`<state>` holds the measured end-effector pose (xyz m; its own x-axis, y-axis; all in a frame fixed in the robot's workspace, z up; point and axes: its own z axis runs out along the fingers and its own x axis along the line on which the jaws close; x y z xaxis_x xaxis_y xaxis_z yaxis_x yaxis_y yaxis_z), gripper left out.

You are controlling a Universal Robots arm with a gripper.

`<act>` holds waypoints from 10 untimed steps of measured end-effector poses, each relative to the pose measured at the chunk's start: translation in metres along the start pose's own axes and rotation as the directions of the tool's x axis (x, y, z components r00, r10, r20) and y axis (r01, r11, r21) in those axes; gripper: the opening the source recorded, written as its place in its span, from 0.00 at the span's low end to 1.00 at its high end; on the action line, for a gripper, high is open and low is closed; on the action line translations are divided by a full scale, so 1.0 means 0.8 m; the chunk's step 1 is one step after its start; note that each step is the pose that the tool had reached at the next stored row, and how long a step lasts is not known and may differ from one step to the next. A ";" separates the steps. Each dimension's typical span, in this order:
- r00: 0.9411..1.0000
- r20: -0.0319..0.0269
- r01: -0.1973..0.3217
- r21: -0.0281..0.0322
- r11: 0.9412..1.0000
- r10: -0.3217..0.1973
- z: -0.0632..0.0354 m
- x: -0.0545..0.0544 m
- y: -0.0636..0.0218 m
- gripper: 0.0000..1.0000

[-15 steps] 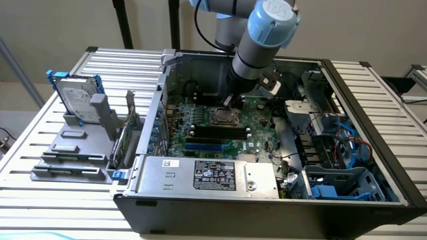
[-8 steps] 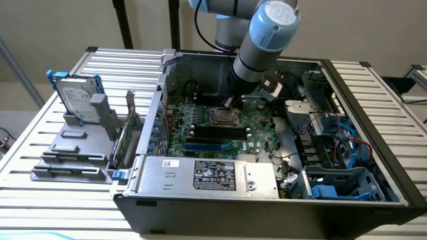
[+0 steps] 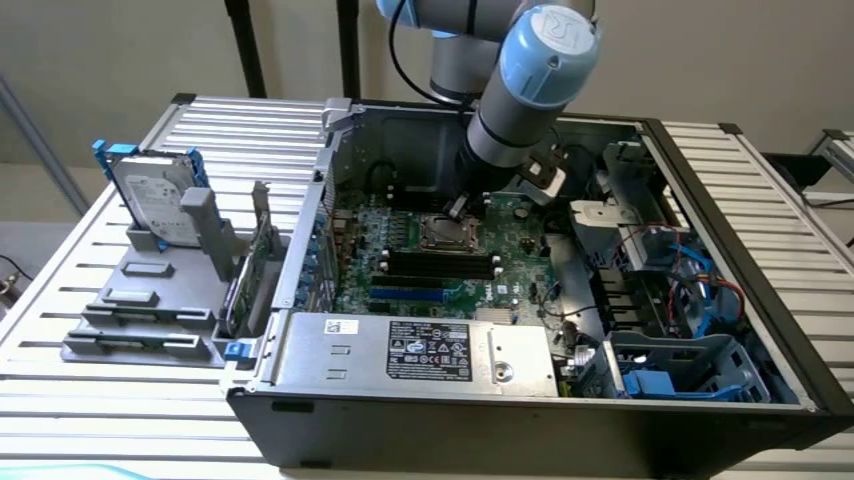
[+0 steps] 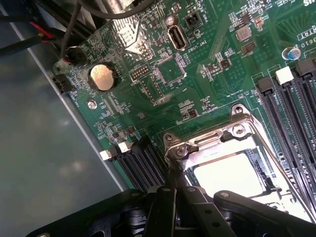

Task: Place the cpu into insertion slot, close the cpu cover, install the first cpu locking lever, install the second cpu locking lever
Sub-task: 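Install the first cpu locking lever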

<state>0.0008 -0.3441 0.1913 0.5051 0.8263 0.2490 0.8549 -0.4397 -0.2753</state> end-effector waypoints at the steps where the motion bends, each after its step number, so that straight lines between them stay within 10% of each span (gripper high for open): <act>1: 1.000 -0.002 0.000 0.001 1.000 0.000 -0.001 0.000 0.000 0.11; 10: 1.000 -0.026 0.004 0.015 1.000 -0.003 -0.015 -0.013 -0.017 0.11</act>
<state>-0.0143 -0.3508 0.2039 0.5051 0.8186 0.2735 0.8550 -0.4312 -0.2883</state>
